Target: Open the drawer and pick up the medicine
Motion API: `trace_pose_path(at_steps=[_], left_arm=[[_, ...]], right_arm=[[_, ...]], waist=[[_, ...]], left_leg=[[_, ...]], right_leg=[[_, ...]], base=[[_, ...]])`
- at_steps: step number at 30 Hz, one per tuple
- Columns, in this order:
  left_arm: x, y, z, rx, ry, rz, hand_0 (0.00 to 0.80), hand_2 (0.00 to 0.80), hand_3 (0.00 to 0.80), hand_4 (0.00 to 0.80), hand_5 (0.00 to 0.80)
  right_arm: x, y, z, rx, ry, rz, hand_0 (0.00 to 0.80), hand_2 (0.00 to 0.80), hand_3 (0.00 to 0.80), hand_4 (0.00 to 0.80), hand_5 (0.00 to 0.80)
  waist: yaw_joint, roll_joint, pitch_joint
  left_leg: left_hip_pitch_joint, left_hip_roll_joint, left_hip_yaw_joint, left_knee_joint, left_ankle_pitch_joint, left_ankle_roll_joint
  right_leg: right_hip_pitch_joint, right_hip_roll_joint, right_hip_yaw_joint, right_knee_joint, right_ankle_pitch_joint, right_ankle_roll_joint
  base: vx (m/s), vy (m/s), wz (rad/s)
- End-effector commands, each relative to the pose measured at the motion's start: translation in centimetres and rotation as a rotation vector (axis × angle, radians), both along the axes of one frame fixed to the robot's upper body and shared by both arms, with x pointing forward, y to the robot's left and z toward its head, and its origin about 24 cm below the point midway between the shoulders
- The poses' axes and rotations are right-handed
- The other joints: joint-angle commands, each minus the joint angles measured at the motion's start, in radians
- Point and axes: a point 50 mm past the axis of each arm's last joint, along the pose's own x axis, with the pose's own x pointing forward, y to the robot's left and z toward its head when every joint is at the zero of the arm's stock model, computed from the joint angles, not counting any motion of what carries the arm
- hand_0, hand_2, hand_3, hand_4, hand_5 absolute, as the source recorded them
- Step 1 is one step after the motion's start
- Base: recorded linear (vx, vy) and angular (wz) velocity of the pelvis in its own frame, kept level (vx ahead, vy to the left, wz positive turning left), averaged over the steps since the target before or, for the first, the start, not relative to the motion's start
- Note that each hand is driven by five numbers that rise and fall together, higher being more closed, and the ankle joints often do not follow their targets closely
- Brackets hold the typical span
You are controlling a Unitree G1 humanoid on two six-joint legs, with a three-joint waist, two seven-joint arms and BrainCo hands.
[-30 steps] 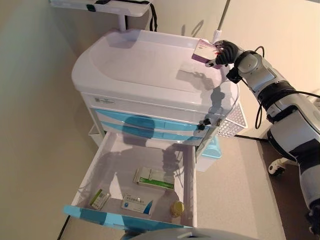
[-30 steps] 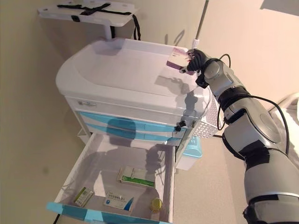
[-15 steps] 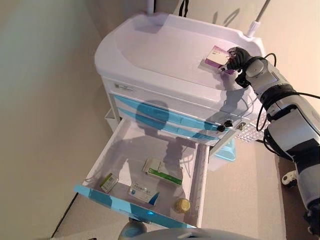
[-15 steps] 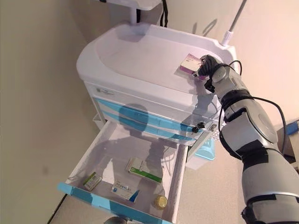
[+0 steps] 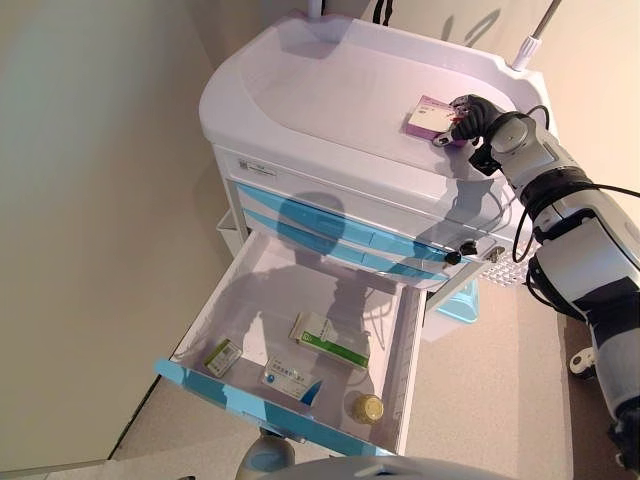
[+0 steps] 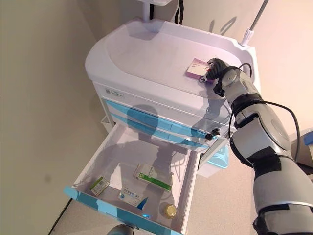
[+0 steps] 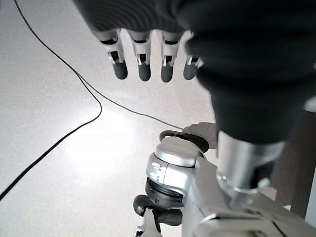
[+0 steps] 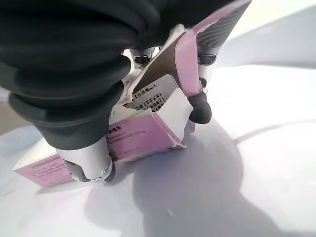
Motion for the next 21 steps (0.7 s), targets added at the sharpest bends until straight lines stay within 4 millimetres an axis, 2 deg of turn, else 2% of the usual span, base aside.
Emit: trace_pose_path(at_steps=[1,2,3,6,16,21], left_arm=[[1.8,0.7,0.4,0.012,-0.024,-0.034,0.0,0.0,0.0,0.0,0.0],[1.7,0.7,0.4,0.008,-0.022,-0.035,0.0,0.0,0.0,0.0,0.0],[1.6,0.6,0.3,0.005,-0.017,-0.038,0.0,0.0,0.0,0.0,0.0],[1.5,0.5,0.3,0.003,-0.011,-0.042,0.0,0.0,0.0,0.0,0.0],[1.6,0.6,0.3,0.016,-0.014,-0.033,0.0,0.0,0.0,0.0,0.0],[1.9,0.8,0.4,0.023,-0.024,-0.019,0.0,0.0,0.0,0.0,0.0]], right_arm=[[0.1,1.5,-0.9,-0.01,0.049,0.092,0.791,0.791,0.791,0.791,0.791],[0.1,1.5,-1.0,-0.011,0.052,0.091,0.439,0.439,0.439,0.439,0.439],[0.1,1.7,-1.1,-0.019,0.056,0.101,0.0,0.0,0.0,0.0,0.0],[0.1,1.6,-1.3,-0.01,0.059,0.096,0.0,0.0,0.0,0.0,0.0],[0.1,1.3,0.8,0.029,-0.049,0.068,0.0,0.0,0.0,0.0,0.0],[-0.1,1.4,4.1,0.086,-0.189,0.083,0.0,0.0,0.0,0.0,0.0]], waist=[[0.026,-0.033,0.033],[0.026,-0.032,0.034],[0.026,-0.031,0.034],[0.025,-0.03,0.034],[0.019,-0.033,0.031],[0.002,-0.035,0.025]], left_leg=[[0.055,-0.056,-0.002,0.024,-0.076,0.037],[0.054,-0.056,-0.004,0.023,-0.076,0.037],[0.054,-0.057,-0.006,0.024,-0.076,0.037],[0.055,-0.058,-0.007,0.025,-0.077,0.037],[0.057,-0.055,-0.005,0.024,-0.077,0.037],[0.064,-0.053,0.002,0.024,-0.08,0.035]], right_leg=[[-0.031,-0.046,-0.005,0.063,0.046,0.064],[-0.031,-0.046,-0.006,0.063,0.046,0.064],[-0.031,-0.046,-0.007,0.062,0.045,0.063],[-0.031,-0.045,-0.006,0.062,0.046,0.063],[-0.03,-0.044,-0.008,0.061,0.046,0.062],[-0.028,-0.043,0.001,0.063,0.046,0.061]], base=[[0.0,0.0,0.0],[0.0,0.0,0.0],[0.0,0.0,0.0],[0.0,0.0,0.0],[0.0,0.0,0.0],[0.0,0.0,0.0]])
